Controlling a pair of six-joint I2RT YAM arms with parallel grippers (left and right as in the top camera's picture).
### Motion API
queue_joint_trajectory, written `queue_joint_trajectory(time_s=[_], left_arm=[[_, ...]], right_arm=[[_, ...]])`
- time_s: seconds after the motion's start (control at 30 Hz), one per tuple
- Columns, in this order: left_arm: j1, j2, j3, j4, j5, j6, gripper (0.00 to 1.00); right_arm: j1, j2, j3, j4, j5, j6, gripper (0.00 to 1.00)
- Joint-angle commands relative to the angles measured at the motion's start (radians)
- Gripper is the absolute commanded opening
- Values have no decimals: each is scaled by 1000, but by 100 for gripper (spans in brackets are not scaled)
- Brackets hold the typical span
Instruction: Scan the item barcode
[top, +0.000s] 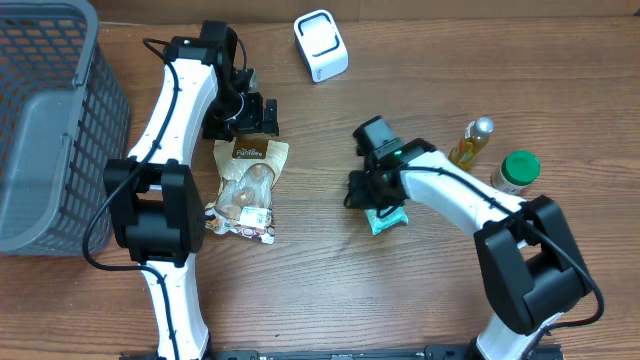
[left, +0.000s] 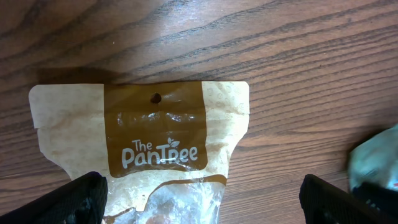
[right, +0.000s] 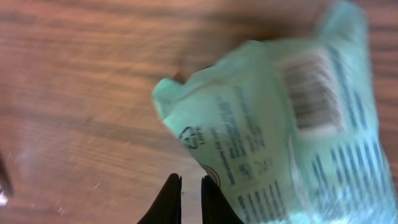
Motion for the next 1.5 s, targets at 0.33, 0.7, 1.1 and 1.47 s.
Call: queue_joint_trajectory(time_s=[0.33,0.7,1.1,1.47], left_arm=[[-6,-31,15,3,-5,0,100],[-7,-31,15,3,-5,0,99],[-8,-31,15,3,-5,0,100],[-7,-31,15,3,-5,0,100]], right_arm=[[-110,-5,5,-18,61,-170,18],[-106,-5,16,-216,-60,-139,22],[-133,-5,16,-185,-77,-108,34],[-130,-5,16,120,-470,-58,61]])
